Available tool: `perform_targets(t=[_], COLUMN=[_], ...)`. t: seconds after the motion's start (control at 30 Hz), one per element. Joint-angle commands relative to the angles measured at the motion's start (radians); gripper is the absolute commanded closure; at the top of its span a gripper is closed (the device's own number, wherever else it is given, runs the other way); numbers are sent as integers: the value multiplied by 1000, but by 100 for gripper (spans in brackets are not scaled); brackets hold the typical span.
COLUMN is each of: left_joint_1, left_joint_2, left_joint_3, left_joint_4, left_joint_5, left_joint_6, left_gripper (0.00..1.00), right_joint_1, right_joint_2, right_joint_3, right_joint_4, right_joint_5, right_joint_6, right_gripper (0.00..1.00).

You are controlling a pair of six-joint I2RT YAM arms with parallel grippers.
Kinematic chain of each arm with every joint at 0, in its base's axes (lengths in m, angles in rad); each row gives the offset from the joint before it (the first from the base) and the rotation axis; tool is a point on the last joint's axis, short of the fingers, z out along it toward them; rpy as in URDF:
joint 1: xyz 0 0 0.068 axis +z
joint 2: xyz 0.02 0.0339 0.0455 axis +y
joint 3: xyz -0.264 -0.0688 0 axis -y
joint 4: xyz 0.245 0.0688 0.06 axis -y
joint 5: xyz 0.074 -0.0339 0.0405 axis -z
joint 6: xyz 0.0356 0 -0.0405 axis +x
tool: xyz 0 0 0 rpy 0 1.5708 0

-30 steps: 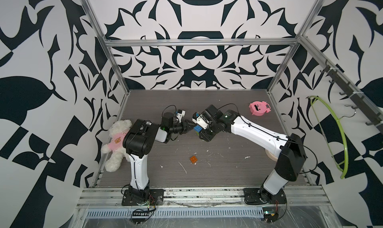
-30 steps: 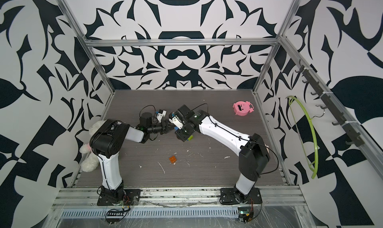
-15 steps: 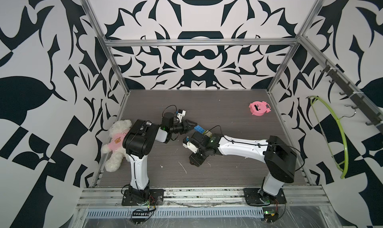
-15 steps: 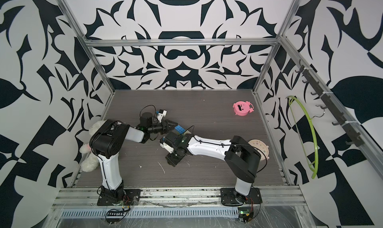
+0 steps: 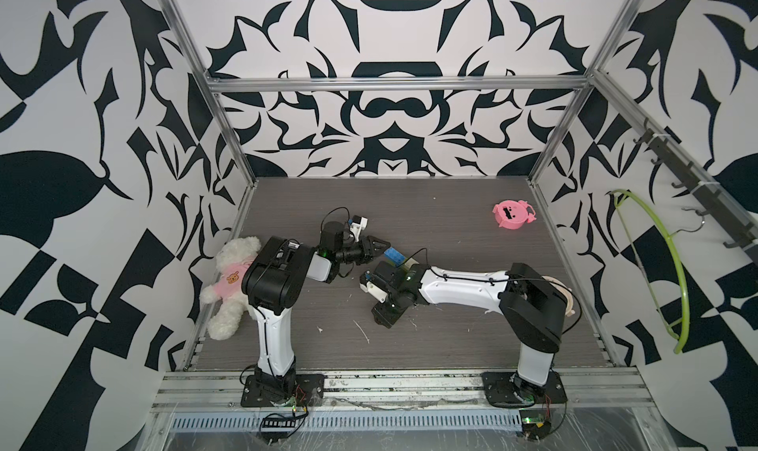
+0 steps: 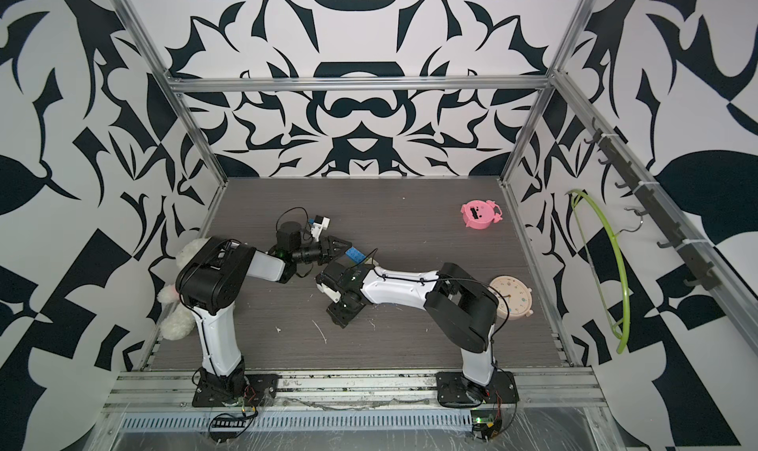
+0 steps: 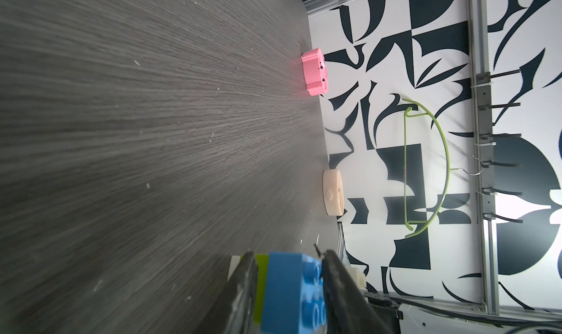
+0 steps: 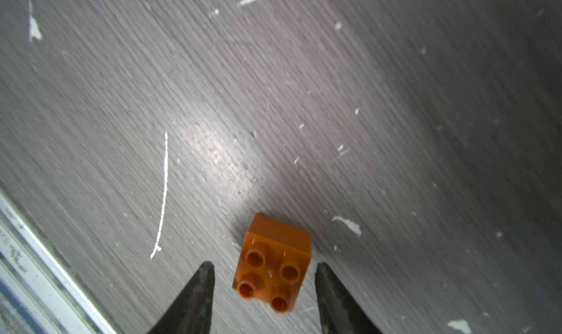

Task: Assemble a heart with lego
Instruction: Pick up the lego brick from the center of the board.

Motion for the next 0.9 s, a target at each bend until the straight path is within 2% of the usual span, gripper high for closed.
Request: perform_targets(t=[0.0, 0.13, 0.37, 0.57, 0.7, 0.87], left_joint_1=[-2, -2, -2, -2, -3, -3], left_joint_2=[-28, -30, -28, -32, -36, -34], left_joint_3=[-6, -5, 1, 1, 1, 1], left_joint_4=[-27, -35, -35, -41, -45, -41], left_joint_5=[7, 7, 9, 9, 11, 9], left_joint_6=[21, 23, 24, 26, 28, 26], left_gripper=[61, 61, 61, 61, 61, 61], right_joint_1=[3, 4, 12, 15, -64, -238], right_joint_2=[4, 18, 27, 4, -63, -59], right_joint_3=[48, 60, 68, 76, 148, 405], right_joint_4=[0, -22, -49, -38, -98, -307], right_joint_5=[21, 22, 30, 33, -12, -50], right_joint_6=[1, -7, -19, -32, -105, -251], right_gripper=[52, 56, 57, 72, 76, 85])
